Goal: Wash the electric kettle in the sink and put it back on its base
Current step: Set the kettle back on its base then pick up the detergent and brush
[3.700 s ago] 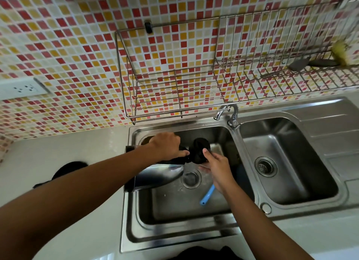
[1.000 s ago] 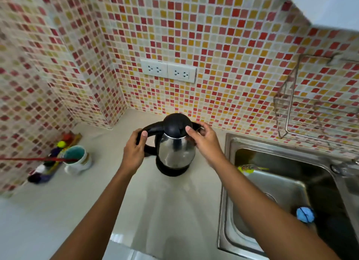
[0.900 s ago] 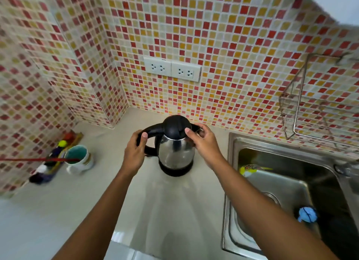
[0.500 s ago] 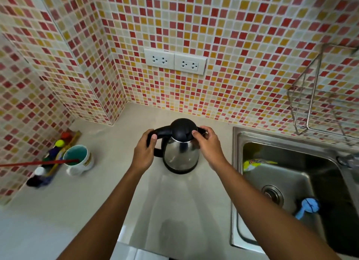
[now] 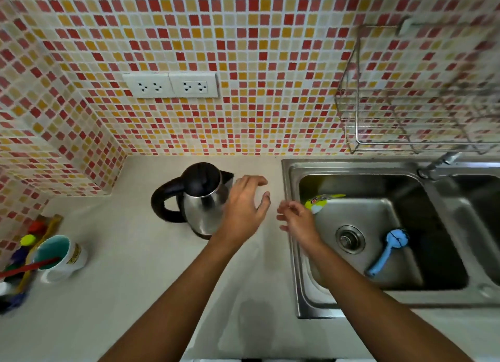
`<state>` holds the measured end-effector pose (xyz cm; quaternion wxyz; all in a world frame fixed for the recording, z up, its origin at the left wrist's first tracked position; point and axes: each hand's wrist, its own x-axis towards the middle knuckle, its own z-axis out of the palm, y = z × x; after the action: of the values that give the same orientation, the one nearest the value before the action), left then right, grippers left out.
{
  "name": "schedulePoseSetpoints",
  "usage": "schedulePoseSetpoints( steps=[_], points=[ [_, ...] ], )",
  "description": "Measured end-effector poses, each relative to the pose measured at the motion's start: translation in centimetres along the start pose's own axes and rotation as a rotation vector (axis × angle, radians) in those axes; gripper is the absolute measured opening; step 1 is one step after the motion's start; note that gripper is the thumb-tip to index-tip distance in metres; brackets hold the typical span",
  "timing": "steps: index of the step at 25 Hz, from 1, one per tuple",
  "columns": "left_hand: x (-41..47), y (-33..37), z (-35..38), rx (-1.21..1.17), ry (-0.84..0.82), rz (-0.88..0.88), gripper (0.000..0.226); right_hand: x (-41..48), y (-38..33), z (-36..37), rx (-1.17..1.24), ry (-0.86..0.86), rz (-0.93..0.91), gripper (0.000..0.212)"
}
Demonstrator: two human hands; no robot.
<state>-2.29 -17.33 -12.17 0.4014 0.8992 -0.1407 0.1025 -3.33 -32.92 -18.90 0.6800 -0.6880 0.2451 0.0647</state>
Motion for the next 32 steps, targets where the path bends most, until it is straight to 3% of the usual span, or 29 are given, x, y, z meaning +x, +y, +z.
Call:
schedulePoseSetpoints(
  steps=[5,7,10,12,14,18,20,24,27,30,32],
  points=[
    [2.8,5.8,14.9,0.177,-0.4,0.245,0.032,1.3,5.0,-12.9,-0.068,0.179,0.108,0.013],
    [4.2,6.9,19.8,0.316,-0.513,0.194,0.047,2.3,7.2,-17.2,-0.09,0.236,0.173,0.015],
    [6.5,5.6,25.2,0.514,-0.605,-0.031,0.075,4.8,11.7,-23.8,-0.11,0.33,0.266,0.006],
    [8.1,3.6,27.9,0.629,-0.667,-0.142,0.089,7.4,14.6,-27.8,-0.149,0.399,0.33,0.013],
    [9.2,1.6,29.7,0.734,-0.698,-0.182,0.08,9.7,16.4,-30.4,-0.246,0.425,0.401,0.024],
    [10.1,-0.9,31.7,0.801,-0.574,-0.121,0.023,13.4,20.0,-32.5,-0.407,0.514,0.535,0.062],
    [9.6,-1.1,32.4,0.725,-0.514,-0.1,0.017,14.5,21.5,-32.9,-0.442,0.554,0.592,0.066],
    [7.6,0.9,32.2,0.344,-0.388,-0.093,0.005,16.0,21.1,-33.0,-0.288,0.535,0.554,0.036],
    [5.3,4.3,30.1,0.065,-0.283,-0.114,0.008,14.6,17.9,-32.8,-0.166,0.618,0.254,0.026],
    [3.8,8.8,27.1,-0.139,-0.281,-0.129,0.022,10.8,13.9,-33.2,-0.073,0.678,-0.1,0.019],
    [3.6,12.2,24.9,-0.264,-0.279,-0.114,0.033,8.6,12.7,-33.4,-0.088,0.667,-0.156,0.034]
  ],
)
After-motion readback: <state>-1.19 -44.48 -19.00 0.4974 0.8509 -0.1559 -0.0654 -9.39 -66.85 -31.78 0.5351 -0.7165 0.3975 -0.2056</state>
